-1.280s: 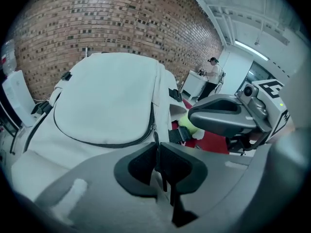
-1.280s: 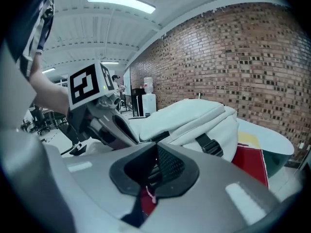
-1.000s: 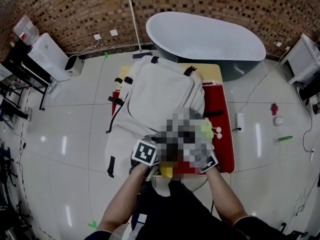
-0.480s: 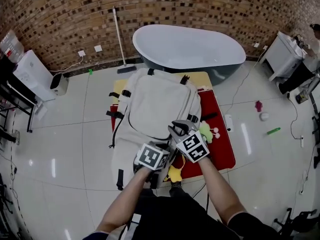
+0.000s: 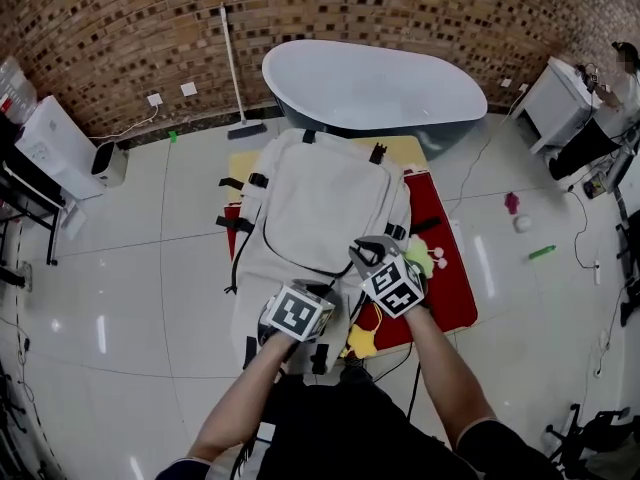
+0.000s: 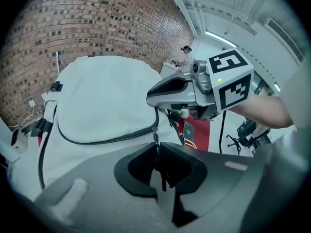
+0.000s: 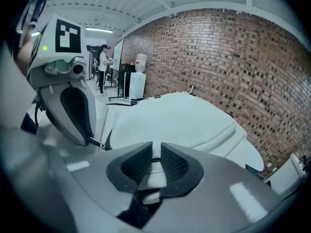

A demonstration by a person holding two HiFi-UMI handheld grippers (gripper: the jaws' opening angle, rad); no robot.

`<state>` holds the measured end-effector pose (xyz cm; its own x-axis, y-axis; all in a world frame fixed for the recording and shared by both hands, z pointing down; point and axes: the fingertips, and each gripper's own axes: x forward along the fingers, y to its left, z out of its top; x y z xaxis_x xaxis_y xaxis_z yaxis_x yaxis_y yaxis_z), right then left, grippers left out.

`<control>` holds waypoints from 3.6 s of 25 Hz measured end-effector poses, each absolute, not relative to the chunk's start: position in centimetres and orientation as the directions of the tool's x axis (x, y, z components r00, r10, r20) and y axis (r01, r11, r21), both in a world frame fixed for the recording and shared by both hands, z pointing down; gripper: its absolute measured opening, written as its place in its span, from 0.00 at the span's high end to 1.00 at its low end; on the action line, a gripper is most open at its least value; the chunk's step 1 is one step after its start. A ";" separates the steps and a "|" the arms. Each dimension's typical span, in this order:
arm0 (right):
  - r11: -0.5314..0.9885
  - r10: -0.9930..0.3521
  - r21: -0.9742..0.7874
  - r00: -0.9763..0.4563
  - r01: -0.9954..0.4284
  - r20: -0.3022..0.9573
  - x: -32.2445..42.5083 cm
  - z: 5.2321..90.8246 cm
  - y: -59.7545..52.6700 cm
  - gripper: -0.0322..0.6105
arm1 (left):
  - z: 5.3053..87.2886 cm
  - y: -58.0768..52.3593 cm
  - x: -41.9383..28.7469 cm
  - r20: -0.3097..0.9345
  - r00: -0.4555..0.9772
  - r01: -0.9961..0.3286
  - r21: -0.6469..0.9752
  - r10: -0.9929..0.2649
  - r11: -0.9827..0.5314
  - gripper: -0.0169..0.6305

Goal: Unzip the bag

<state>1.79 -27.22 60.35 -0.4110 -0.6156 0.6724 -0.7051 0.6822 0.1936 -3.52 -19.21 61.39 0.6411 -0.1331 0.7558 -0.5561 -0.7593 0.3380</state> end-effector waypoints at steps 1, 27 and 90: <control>0.682 -0.615 0.197 -0.407 -0.704 0.676 1.7 60.4 -27.1 0.86 | 61.3 -19.3 -4.1 0.757 0.638 -0.555 0.330 -0.137 -0.763 0.92; 0.915 -0.374 0.165 -0.620 -0.368 0.690 -5.3 59.0 -21.9 0.68 | 59.5 -20.8 -8.2 0.728 0.651 -0.593 0.313 -0.213 -0.742 0.93; 0.874 -0.411 0.192 -0.467 -0.447 0.783 -2.8 61.4 -21.0 0.90 | 59.0 -38.3 -20.0 0.643 0.473 -0.817 0.064 -0.603 -0.573 0.93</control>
